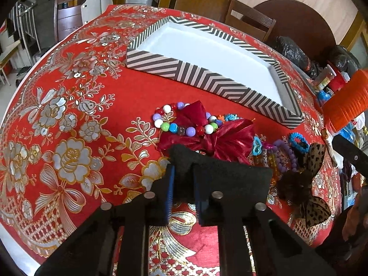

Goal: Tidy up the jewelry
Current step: 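Grasp the black fabric pouch with the left gripper, then grasp the pastel beaded bracelet with the right gripper while the left holds the pouch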

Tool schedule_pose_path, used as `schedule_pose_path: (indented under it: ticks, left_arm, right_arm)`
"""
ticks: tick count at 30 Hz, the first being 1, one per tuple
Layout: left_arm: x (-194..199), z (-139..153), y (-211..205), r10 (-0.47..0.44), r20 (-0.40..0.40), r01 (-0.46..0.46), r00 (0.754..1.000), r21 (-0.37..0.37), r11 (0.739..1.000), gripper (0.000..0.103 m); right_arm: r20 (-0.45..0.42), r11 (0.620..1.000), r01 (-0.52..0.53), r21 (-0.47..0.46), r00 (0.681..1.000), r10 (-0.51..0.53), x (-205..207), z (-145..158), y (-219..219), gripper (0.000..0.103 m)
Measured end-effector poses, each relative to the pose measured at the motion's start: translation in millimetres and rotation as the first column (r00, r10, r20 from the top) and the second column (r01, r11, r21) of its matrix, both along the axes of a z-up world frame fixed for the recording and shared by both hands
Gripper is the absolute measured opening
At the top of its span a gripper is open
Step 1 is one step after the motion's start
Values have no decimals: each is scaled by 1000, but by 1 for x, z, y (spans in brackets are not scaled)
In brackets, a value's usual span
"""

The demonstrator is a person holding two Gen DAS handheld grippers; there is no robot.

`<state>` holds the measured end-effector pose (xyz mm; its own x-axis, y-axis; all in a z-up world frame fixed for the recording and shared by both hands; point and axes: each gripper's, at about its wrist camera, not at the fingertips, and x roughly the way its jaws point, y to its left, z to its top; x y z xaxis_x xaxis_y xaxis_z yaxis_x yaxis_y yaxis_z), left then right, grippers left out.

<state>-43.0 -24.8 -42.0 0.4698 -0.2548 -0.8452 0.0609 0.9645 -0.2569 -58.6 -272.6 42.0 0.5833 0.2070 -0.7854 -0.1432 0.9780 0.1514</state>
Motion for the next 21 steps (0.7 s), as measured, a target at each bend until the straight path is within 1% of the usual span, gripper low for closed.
schedule_pose_path:
  ticks: [3,9,12,14,15,17,18,19,20,21]
  left_arm:
    - [-3,4,-2,-6,12,6,1000,9,1000,20]
    - [-10,14,0,-14,35,14,999,-1,1000,19]
    - [-14,18,5,-15,36,15,999,-2,1000,19]
    - [-16,22,11,-12,36,12,999,0,1000,19]
    - [-17,23,13,-10,39,10,999,5,1000,19]
    - [-20,27,20,-2,44,1,999,11,1000,19]
    - [-21,27,22,1,44,-2,999,16,1000,19]
    - [-23,27,25,6,42,-7,999,22,1000,19]
    - [-24,27,29,13,41,-14,999,26,1000,19]
    - [-25,26,32,19,38,-20,999,27,999,19]
  right_arm:
    - [0,1000,-9,7,1000,9,-1,0,2,96]
    - [-1,999,-48,10,999,48,-3,-2,10,95]
    - [-2,996,-87,21,996,87,-1,-3,17,87]
    - [-15,988,-142,54,990,143,3,-5,27,73]
    - [-20,978,-196,74,980,198,7,-7,36,71]
    - [-32,959,-274,75,960,277,14,-10,55,66]
    - [-39,945,-320,72,946,323,17,-12,66,64]
    - [-42,929,-363,70,930,366,20,-14,78,59]
    - [-43,917,-393,66,917,396,21,-16,87,51]
    - [-47,899,-433,61,899,436,25,-18,101,47]
